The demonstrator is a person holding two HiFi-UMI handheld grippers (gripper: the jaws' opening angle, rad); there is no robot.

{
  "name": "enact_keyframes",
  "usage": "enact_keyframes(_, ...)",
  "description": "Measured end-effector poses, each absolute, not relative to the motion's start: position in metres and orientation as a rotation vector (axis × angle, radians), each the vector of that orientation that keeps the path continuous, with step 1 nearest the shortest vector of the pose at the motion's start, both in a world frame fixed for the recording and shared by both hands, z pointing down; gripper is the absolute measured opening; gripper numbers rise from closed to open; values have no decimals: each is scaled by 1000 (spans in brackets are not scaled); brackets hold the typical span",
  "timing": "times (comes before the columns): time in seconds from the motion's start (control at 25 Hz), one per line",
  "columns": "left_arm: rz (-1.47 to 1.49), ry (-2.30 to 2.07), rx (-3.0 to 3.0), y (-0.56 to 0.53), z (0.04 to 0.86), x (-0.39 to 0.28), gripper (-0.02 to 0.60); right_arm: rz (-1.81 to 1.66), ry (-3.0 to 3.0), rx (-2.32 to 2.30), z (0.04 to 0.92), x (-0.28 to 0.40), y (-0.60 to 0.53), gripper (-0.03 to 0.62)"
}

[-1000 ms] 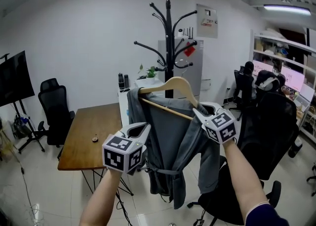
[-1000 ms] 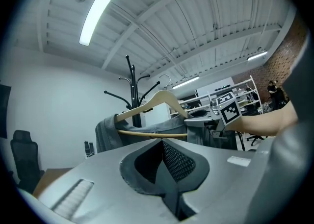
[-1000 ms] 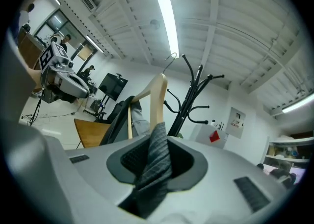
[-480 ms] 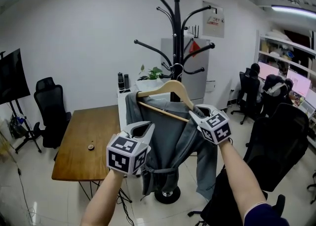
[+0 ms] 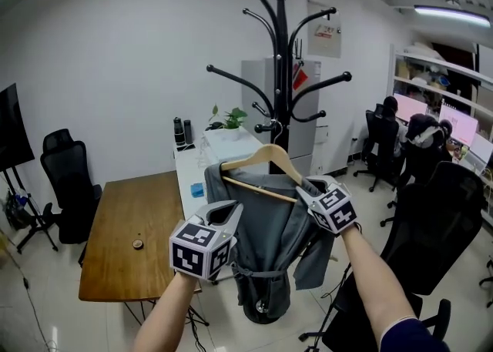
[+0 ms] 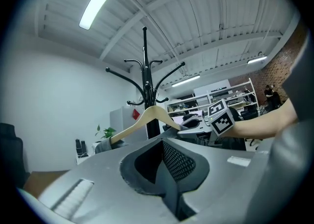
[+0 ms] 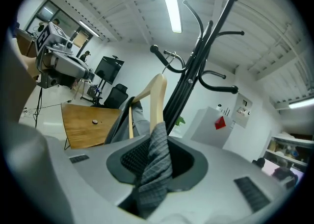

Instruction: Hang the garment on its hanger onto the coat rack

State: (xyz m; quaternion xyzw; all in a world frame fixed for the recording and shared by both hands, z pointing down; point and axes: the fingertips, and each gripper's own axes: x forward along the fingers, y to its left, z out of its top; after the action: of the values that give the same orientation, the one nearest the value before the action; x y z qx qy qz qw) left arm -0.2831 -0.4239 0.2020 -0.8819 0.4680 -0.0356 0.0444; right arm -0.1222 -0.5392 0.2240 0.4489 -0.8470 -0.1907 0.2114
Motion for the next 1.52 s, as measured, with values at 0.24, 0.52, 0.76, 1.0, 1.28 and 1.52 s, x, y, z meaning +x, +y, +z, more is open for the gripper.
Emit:
enact_keyframes(0.24,-117,1438,-2723,-429,215,-290,6,-509,-2326,1243,237,-122,-548,109)
enact_keyframes(0.52,-125,1471,-2736,-430,228,-300,6,-487,-2330,1232,246,-125,-555,109)
enact_keyframes(0.76,-145,1485,-2756,-429,242,-299,6,-474,-2337,1238,251,-126,-560,112)
enact_keyframes(1.0,-185,1481,-2811,-422,268,-293,6,-523,-2315,1325,246,-121,-558,139)
enact_keyframes(1.28,-238,1463,-2864,-416,295,-289,6,-547,-2387,1395,227,-113,-522,187)
enact_keyframes(1.52,-254,1415,-2928,-415,314,-278,6,-533,-2519,1524,221,-98,-453,171)
